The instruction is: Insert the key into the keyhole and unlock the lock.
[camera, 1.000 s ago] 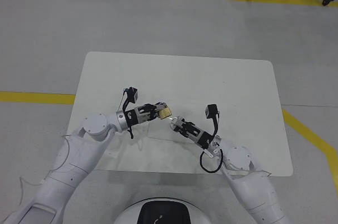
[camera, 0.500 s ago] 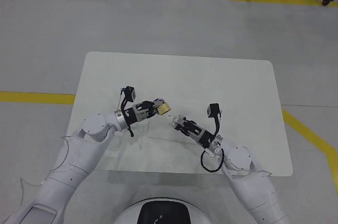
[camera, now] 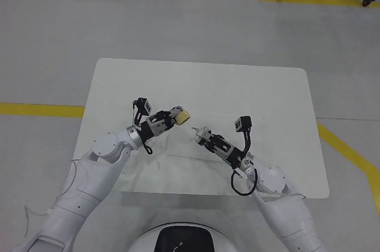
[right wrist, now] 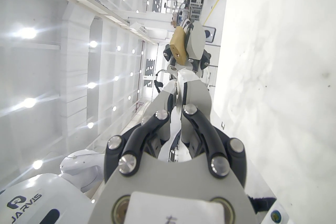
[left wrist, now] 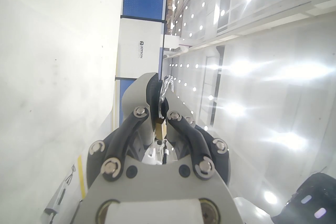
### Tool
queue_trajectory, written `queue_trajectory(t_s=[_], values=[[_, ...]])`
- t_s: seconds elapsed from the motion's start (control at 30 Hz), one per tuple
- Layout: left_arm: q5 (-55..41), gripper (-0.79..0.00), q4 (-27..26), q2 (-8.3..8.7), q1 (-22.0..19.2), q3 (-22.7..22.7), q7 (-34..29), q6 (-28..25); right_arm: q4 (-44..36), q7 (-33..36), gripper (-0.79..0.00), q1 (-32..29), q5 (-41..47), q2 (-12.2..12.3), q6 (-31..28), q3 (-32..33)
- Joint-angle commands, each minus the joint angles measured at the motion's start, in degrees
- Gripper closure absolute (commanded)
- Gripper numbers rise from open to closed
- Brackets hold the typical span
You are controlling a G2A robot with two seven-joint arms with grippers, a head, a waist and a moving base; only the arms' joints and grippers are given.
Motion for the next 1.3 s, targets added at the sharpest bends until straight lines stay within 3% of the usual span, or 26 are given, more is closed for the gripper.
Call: queue_trajectory(t_s=[0.0,0.2,0.4,1.27], values=[[0.09,0.000,0.07,-0.18,0.08,0.15,1.42,-0.72,-0.87,-6.82,0.000,-0.93,-3.38,-0.27,-2.82,-0.03],[-0.14,0.000,-0.21,-0.77,-0.03,1.11,4.52,-0.45,-2.08,-21.35,0.000,-2.39,-17.44,-1.38,-5.94,-3.50],[2.11,0.000,-1.92,-1.03,0.41,1.43,7.74,-0.40,-0.97,-27.39,0.000,-1.82,-23.49,-2.48,-4.17,-7.16],[8.58,0.000,-4.51,-1.31,1.65,1.31,8.10,-0.72,-0.14,-29.12,0.000,-1.78,-25.69,-3.98,-2.90,-7.25]])
